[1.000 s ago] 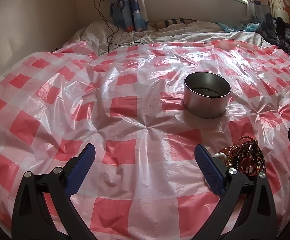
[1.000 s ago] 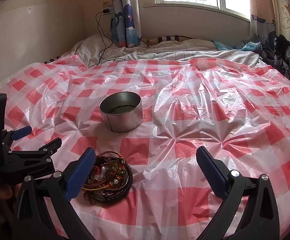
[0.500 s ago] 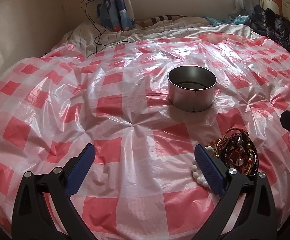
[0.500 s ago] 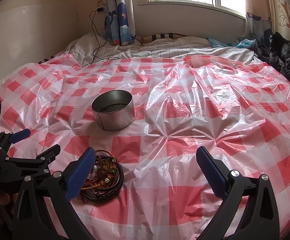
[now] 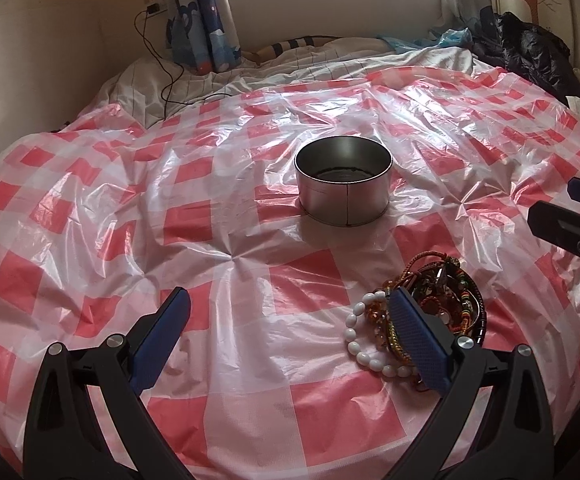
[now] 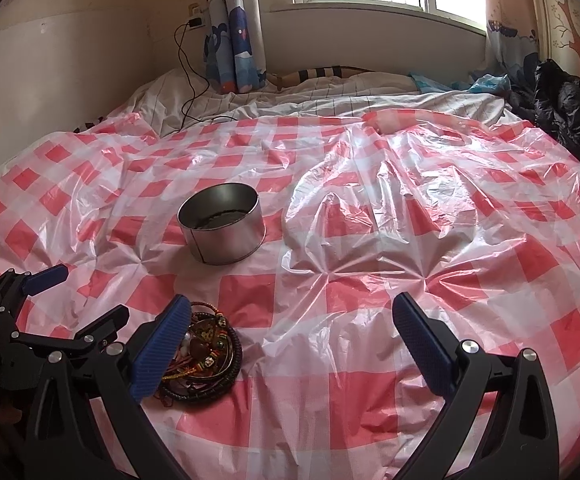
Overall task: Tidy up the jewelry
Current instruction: 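Move the left gripper down to the tangled jewelry pile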
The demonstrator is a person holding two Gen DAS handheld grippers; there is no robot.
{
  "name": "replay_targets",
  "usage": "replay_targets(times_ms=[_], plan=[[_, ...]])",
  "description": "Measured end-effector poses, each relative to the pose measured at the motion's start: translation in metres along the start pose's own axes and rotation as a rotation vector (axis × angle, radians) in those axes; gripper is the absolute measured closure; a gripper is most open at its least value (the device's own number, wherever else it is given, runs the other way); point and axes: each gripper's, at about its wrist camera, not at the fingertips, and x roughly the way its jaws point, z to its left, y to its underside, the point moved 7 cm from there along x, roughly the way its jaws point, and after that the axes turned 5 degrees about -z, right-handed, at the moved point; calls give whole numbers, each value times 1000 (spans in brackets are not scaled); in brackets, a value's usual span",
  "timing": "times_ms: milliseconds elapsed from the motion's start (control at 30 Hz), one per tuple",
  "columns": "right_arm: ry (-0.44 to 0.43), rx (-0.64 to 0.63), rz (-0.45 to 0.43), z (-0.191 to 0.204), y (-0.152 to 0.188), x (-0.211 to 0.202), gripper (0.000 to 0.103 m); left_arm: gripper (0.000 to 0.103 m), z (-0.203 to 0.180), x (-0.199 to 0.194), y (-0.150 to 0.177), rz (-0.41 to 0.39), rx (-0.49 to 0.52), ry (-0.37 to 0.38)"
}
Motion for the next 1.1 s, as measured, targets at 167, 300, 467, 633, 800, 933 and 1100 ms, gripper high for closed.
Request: replay_targets(times_ms=[167,300,467,633,800,933,1100], plan=[[2,15,5,-4,-2,0,6,7,-2,1,0,0,16,-10],[-1,15,8,-3,-2,1,6,7,-3,1,1,0,32,-22],[-3,17,12,-3,0,3,6,7,-4,1,1,0,38,-16],[-3,17,10,-3,0,3,6,7,-5,1,0,-1,22,16],[-4,22,8,-3,-1,3,6,7,-9,1,1,27,-92,190],[-7,40,4,-6,-3,3,6,7,-2,6,3,62,-249,299],[-21,70,-2,-11,-6,0,6,7,-5,1,-1,7,-248,289]])
